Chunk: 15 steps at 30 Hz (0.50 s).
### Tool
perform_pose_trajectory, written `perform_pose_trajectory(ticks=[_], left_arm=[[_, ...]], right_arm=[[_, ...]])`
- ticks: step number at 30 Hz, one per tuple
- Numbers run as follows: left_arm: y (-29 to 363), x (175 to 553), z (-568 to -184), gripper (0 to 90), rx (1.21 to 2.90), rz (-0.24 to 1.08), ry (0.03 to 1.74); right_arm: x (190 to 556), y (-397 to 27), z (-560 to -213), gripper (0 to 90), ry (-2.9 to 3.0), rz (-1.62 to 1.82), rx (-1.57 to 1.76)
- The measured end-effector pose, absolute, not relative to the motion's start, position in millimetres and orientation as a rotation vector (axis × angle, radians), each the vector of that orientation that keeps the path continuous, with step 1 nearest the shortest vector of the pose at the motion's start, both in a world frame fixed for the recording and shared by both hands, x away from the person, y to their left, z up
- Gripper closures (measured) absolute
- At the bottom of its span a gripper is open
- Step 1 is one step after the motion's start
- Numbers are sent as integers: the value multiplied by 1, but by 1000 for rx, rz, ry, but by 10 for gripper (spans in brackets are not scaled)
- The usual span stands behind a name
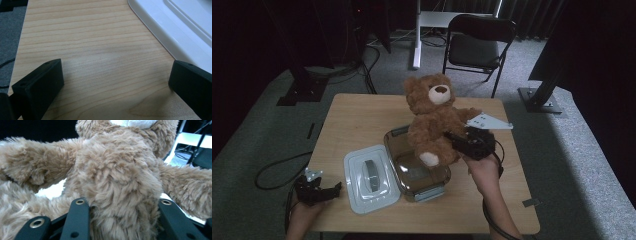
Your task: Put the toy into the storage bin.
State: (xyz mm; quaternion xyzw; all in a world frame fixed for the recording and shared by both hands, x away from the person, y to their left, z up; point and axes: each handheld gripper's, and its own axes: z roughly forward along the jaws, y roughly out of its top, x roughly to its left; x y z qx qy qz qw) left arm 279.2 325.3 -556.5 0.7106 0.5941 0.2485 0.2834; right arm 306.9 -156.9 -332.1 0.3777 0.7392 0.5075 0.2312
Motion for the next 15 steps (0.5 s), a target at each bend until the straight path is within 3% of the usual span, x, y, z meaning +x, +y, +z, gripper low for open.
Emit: perform_pose_trajectory(ticks=[15], left_arm=[[325, 279, -557, 5, 1901, 665, 1590]], right_arm=[[294, -115, -368, 622, 2159, 1407, 987]])
